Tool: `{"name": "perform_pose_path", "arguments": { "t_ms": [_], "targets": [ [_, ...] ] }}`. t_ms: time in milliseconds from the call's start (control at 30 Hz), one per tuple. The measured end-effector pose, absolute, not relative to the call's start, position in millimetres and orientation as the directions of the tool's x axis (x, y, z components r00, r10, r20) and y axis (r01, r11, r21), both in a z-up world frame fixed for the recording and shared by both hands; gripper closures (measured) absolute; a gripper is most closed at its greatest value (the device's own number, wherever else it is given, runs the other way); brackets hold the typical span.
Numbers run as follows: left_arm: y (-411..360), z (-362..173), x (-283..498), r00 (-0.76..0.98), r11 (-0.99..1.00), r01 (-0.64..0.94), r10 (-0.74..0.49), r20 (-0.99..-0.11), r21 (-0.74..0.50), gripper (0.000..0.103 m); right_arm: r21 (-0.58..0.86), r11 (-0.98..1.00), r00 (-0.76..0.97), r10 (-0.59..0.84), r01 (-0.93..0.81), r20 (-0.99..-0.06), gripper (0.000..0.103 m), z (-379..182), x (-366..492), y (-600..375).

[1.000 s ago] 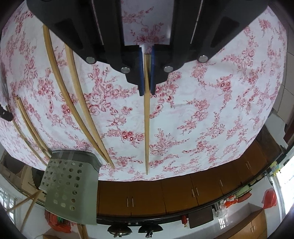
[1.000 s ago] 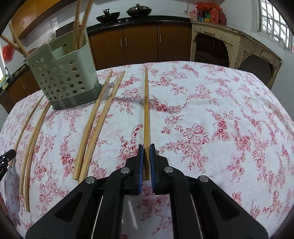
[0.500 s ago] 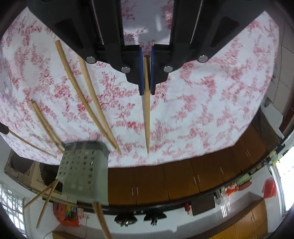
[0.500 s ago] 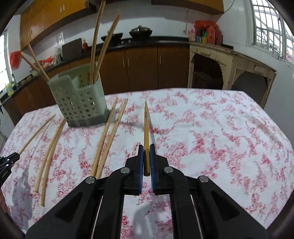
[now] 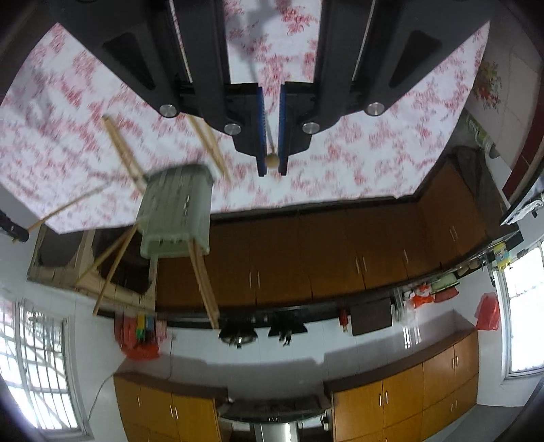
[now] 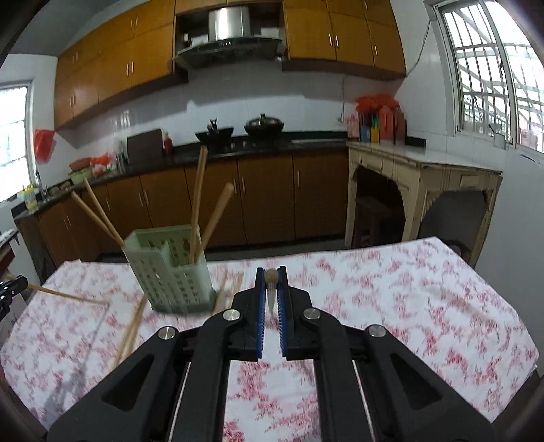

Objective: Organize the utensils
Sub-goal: 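Lift both held chopsticks upright and carry them over the green holder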

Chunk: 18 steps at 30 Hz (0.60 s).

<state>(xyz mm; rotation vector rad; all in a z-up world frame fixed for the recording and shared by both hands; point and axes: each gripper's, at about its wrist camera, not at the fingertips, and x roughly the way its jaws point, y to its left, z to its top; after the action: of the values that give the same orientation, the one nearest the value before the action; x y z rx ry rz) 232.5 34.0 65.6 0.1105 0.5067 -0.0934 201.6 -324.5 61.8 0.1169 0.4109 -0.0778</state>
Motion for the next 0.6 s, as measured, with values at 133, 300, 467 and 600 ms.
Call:
{"name": "perform_pose_path", "arguments": {
  "t_ms": [133,300,467,600],
  "targets": [
    [36,83,237,0.880,0.992,0.121,-0.089,-0.466,0.039,0.096,0.124,0.989,0.926,-0.032,0.084,-0.377,0.096,75,202,-324],
    [36,97,240,0.891,0.992,0.121,-0.095,-0.444,0.031,0.096,0.135,0.988,0.933,-0.021,0.075,-0.360,0.096,84,205,-323],
    [31,102,242,0.894,0.991,0.128,-0.099,-0.437,0.037,0.096,0.134,0.988,0.935,-0.018,0.070,-0.355,0.096,89,207,-319],
    [28,107,241,0.898,0.990,0.135,-0.104,-0.427,0.042,0.096,0.121,0.991,0.938,-0.019,0.065,-0.347,0.096,98,209,-316]
  ]
}}
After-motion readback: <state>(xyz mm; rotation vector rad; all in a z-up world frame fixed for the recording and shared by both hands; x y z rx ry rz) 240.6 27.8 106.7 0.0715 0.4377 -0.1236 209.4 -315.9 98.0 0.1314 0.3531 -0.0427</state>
